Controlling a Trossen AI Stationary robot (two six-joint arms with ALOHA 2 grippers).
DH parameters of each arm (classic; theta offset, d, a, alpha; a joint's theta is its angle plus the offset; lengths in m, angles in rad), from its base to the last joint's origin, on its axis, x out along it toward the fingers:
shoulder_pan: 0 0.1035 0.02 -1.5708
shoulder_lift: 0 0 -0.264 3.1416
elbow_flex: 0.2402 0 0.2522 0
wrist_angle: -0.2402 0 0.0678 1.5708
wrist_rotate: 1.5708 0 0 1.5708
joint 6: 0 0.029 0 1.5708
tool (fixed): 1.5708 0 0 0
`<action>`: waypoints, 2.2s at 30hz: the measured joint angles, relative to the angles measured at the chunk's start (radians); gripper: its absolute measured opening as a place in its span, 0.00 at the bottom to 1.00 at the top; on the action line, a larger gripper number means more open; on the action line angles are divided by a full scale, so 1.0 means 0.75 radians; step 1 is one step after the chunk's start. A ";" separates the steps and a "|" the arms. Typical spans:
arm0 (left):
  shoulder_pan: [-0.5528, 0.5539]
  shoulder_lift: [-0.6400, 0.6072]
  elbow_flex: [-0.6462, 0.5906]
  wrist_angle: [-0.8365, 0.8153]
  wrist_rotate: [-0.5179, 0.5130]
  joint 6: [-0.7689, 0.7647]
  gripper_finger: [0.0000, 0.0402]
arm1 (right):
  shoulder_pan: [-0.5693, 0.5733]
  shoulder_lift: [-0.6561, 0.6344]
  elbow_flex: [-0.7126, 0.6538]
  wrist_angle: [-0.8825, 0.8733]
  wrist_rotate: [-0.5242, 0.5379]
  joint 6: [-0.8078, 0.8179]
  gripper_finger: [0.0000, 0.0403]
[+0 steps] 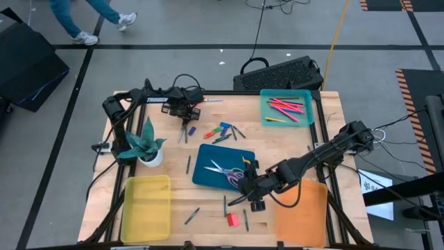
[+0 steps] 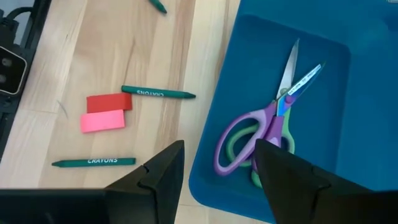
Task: Sort crayons/erasers/pens/pencils in bins
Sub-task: Put the black scissors into the blue bin
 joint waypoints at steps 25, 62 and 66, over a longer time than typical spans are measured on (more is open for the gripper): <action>0.005 0.006 -0.005 0.078 -0.049 0.040 0.08 | 0.019 0.000 0.000 -0.011 -0.069 0.056 0.47; -0.979 -0.588 0.041 0.607 -0.106 0.186 0.03 | 0.044 -0.390 0.000 -0.342 0.480 0.340 0.47; -1.092 -0.446 0.210 0.551 -0.142 0.248 0.04 | 0.041 -0.427 0.000 -0.374 0.513 0.364 0.47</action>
